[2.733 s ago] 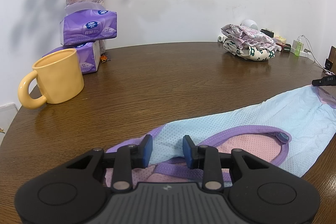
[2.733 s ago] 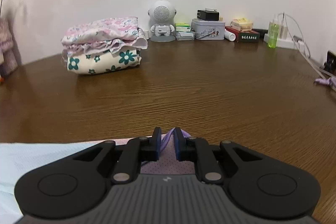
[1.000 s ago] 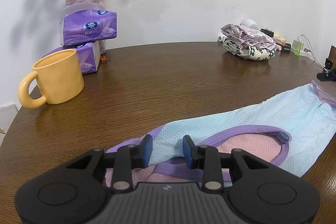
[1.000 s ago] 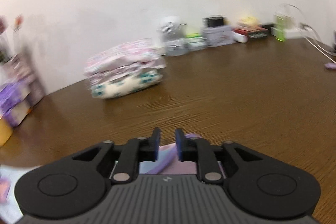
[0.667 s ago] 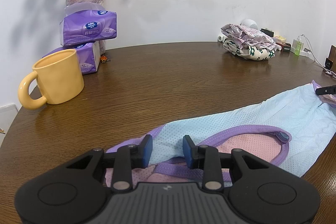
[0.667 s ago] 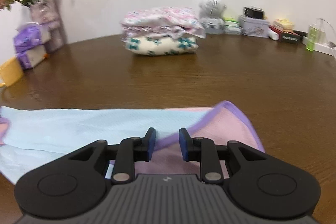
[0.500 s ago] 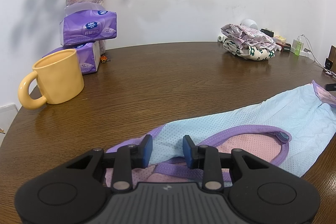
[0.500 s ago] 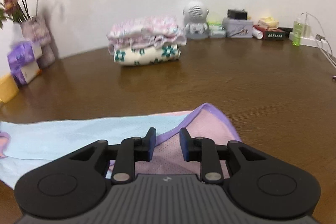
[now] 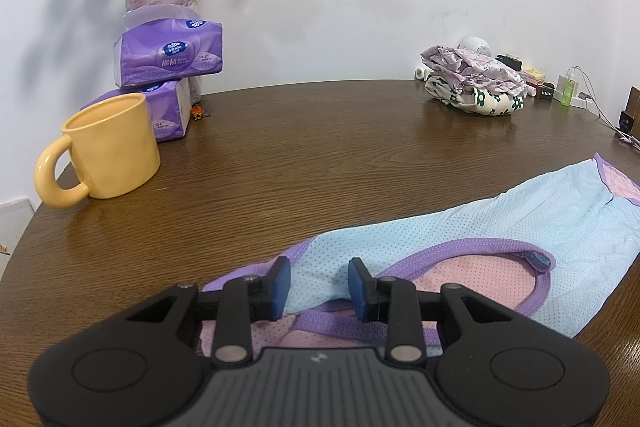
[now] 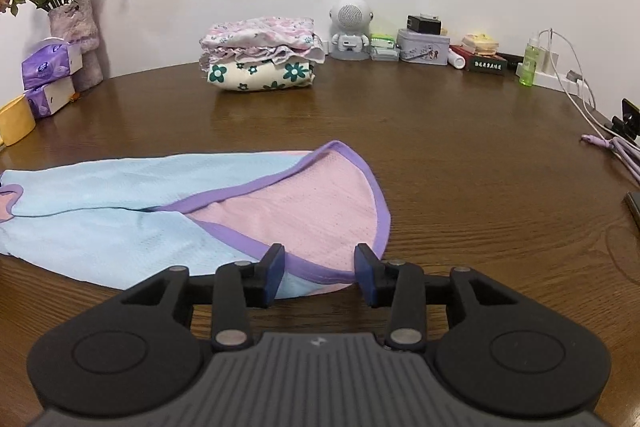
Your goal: Fold clothes
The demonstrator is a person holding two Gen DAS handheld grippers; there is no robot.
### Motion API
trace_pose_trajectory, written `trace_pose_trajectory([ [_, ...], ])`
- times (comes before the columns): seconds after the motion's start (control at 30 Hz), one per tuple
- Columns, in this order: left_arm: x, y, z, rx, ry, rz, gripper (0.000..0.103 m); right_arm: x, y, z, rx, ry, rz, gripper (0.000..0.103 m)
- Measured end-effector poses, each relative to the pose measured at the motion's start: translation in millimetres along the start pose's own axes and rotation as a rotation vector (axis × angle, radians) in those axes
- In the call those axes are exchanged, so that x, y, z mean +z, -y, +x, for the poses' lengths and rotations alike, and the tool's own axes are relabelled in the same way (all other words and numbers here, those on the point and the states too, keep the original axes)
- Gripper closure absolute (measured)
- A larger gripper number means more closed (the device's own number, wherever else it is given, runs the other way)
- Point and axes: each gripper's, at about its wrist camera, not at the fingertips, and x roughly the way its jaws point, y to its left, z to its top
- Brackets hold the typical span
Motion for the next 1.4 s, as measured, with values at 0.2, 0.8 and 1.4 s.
trace_pose_trajectory([
  [0.2, 0.0, -0.4, 0.1, 0.000, 0.000, 0.000, 0.073, 0.0, -0.6, -0.1, 0.001, 0.000, 0.000, 0.091],
  [0.8, -0.1, 0.1, 0.5, 0.002, 0.000, 0.003, 0.073, -0.1, -2.2, -0.2, 0.002, 0.000, -0.001, 0.083],
  [1.4, 0.4, -1.0, 0.3, 0.000, 0.000, 0.002, 0.073, -0.1, -3.9, -0.4, 0.004, 0.001, -0.001, 0.083],
])
